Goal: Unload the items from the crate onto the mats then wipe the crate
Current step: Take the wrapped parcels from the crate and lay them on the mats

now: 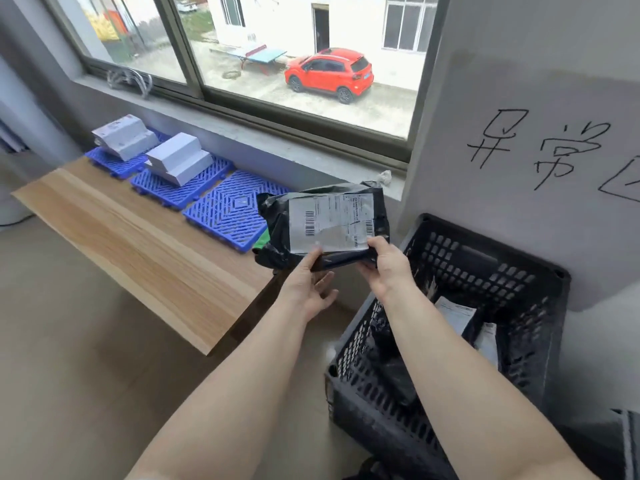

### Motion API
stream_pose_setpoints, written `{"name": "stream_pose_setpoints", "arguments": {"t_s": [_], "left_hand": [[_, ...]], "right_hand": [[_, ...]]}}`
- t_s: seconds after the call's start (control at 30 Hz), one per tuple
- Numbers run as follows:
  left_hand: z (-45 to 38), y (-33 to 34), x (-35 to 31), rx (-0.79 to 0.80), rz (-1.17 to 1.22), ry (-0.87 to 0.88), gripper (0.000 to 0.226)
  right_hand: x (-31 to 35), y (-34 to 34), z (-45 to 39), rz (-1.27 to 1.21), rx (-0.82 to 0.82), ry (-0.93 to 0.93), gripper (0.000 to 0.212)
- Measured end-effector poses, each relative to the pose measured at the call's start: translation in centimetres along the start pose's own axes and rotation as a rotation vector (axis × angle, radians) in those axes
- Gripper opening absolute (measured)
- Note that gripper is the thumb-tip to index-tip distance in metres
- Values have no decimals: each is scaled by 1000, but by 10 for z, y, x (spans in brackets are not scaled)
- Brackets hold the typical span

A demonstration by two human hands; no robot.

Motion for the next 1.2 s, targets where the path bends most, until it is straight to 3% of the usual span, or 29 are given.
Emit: {"name": "stream_pose_setpoints", "arguments": {"t_s": [0.07, 0.17, 0.27, 0.4, 0.53, 0.83, 1.07, 1.2], "left_hand": [[6, -49, -23, -29, 55, 10, 62], [22, -148, -72, -172, -83, 121, 81], [48, -222, -129, -257, -222, 250, 62], [67, -260, -187, -139, -396, 327, 38], [79, -294, -226, -69, -491, 366, 46], [113, -449, -269, -171, -584, 382, 47], [108, -521, -274, -163, -362, 323, 60], [100, -559, -297, -231, -197, 344, 38]], "right_hand": [[-4, 21, -1, 50, -11, -45, 8], [-13, 56, 3, 158, 7, -79, 7], [-37, 103, 8, 294, 72, -87, 14], [-101, 188, 22, 488, 148, -76, 16], [-166, 273, 34, 591, 284, -18, 15], [-262, 411, 66, 731, 474, 42, 20], [-334, 479, 73, 670, 541, 98, 36], [-377, 518, 74, 703, 730, 244, 37]]}}
Point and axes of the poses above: each hand's wrist, its own z-axis away from the middle knuckle, its own y-axis out of the palm, x = y × z, the point moved 10 cm from there along -z, towards the middle knuckle, and after that the axes turned 2 degrees about x, right-handed, at the moved point
